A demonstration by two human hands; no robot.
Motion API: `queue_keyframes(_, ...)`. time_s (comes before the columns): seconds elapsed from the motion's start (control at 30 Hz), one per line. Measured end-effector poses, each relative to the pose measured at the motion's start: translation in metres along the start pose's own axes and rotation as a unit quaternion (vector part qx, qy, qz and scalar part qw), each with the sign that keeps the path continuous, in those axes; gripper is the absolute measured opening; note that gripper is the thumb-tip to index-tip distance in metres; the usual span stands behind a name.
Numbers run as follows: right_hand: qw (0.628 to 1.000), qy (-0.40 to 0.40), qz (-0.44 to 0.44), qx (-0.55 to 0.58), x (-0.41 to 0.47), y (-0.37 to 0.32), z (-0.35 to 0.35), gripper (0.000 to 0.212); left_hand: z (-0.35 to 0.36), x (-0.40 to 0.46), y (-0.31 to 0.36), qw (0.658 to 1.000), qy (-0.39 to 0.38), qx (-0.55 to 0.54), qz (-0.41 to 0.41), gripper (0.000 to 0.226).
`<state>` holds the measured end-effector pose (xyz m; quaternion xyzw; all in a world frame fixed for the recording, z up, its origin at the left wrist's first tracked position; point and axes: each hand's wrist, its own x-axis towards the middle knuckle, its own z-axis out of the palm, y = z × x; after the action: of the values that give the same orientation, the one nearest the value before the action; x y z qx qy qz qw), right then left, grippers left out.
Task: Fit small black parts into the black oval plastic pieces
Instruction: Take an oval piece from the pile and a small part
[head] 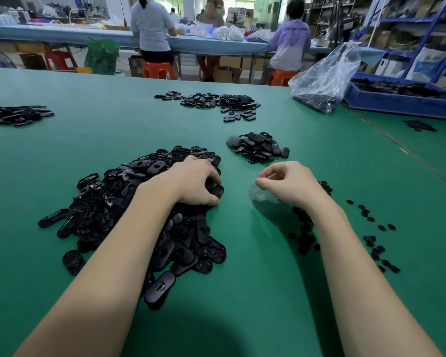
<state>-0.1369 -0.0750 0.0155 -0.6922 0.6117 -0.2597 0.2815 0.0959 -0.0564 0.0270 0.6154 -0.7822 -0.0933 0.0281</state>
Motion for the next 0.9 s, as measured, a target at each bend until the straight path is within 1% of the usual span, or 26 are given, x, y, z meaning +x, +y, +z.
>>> queue_keyframes(0.13, 1.000, -0.006, 0.003, 0.003, -0.001, -0.001, 0.000, 0.007, 0.002, 0.004, 0.000, 1.000, 0.004, -0.009, 0.005, 0.048)
queue_keyframes(0.23, 1.000, -0.008, 0.006, 0.009, -0.002, -0.003, -0.001, 0.008, 0.003, 0.005, 0.003, 0.999, 0.032, -0.015, 0.012, 0.048)
queue_keyframes(0.3, 1.000, 0.000, 0.007, 0.007, -0.003, -0.003, -0.005, 0.008, 0.003, 0.005, 0.006, 0.997, 0.059, -0.033, 0.031, 0.050)
queue_keyframes(0.37, 1.000, 0.013, 0.013, -0.008, -0.002, -0.002, -0.009, 0.009, 0.002, 0.003, 0.012, 0.989, 0.098, -0.096, 0.059, 0.048)
queue_keyframes(0.47, 0.996, 0.017, 0.051, -0.074, -0.002, 0.001, -0.017, 0.013, 0.006, -0.001, 0.024, 0.952, 0.133, -0.264, 0.076, 0.039)
queue_keyframes(0.5, 0.993, 0.012, 0.066, -0.101, -0.002, 0.001, -0.019, 0.013, 0.008, -0.001, 0.027, 0.943, 0.136, -0.292, 0.078, 0.037)
queue_keyframes(0.63, 0.981, -0.002, 0.099, -0.168, -0.007, -0.003, -0.028, 0.016, 0.016, 0.000, 0.034, 0.940, 0.117, -0.311, 0.080, 0.034)
queue_keyframes(0.73, 0.970, -0.020, 0.119, -0.210, -0.010, -0.008, -0.032, 0.012, 0.021, 0.001, 0.036, 0.943, 0.097, -0.310, 0.068, 0.033)
queue_keyframes(0.8, 0.967, -0.026, 0.126, -0.221, -0.011, -0.010, -0.031, 0.008, 0.022, 0.002, 0.037, 0.946, 0.083, -0.306, 0.061, 0.033)
queue_keyframes(0.9, 0.965, -0.019, 0.138, -0.222, -0.013, -0.012, -0.026, 0.010, 0.023, 0.002, 0.038, 0.948, 0.076, -0.306, 0.051, 0.032)
